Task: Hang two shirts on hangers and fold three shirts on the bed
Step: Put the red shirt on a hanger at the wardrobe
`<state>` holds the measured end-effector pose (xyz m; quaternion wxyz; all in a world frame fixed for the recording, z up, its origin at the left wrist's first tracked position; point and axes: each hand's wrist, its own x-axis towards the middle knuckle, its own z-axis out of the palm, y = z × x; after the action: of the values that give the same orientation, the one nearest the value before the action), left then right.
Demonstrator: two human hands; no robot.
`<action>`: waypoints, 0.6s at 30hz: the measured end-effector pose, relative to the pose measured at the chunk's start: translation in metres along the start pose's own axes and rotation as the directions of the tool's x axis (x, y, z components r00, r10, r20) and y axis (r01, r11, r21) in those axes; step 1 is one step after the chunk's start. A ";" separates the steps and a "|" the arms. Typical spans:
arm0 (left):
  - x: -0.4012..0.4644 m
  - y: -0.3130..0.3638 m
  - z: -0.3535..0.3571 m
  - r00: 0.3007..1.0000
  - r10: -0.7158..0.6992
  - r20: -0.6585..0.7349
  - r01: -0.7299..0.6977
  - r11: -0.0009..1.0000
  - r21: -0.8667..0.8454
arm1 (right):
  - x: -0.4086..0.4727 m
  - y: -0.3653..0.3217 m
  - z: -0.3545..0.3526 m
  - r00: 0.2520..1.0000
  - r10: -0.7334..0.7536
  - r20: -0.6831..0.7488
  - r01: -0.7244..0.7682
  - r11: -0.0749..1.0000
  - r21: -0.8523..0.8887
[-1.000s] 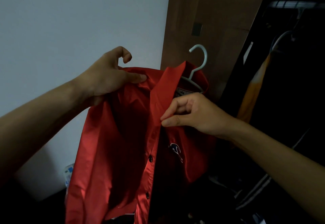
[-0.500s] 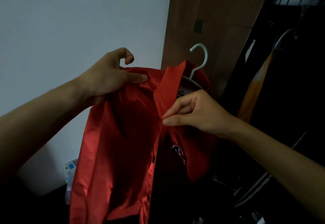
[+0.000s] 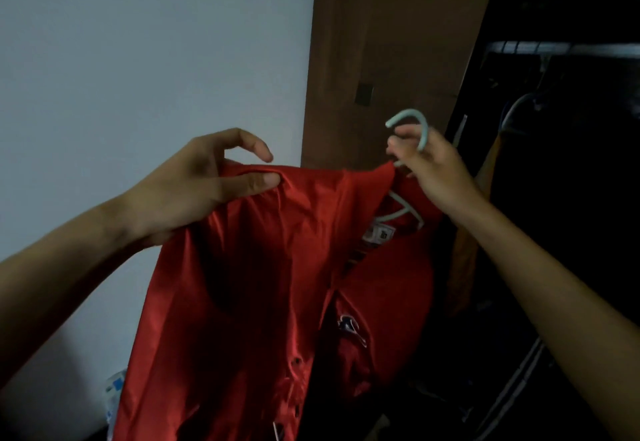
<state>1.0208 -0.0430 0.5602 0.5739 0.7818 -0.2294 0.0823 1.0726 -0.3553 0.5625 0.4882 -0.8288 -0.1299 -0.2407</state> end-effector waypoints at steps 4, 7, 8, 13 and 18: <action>0.000 0.003 -0.002 0.992 0.121 0.036 -0.126 0.965 0.230 | 0.003 -0.005 -0.009 0.993 -0.114 -0.031 0.113 0.993 -0.035; 0.004 -0.002 -0.014 0.971 0.231 -0.065 -0.198 0.924 0.327 | 0.007 -0.008 -0.019 0.994 -0.099 -0.050 0.097 0.995 -0.039; 0.005 -0.005 -0.022 0.960 0.244 -0.136 -0.185 0.921 0.342 | 0.010 -0.008 -0.023 0.996 -0.065 -0.067 0.064 0.998 -0.024; 0.009 -0.034 -0.071 0.984 0.018 -0.177 0.029 0.965 0.261 | 0.031 -0.012 -0.054 0.988 0.047 -0.144 -0.055 0.997 -0.050; 0.034 -0.048 -0.023 0.993 0.015 0.118 -0.062 0.914 0.401 | 0.053 -0.037 -0.051 0.983 -0.171 -0.069 0.150 0.959 -0.239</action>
<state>1.0759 -0.0187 0.5397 0.3848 0.8820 -0.2548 0.0951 1.0871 -0.3825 0.6379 0.3717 -0.8555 -0.1459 -0.3297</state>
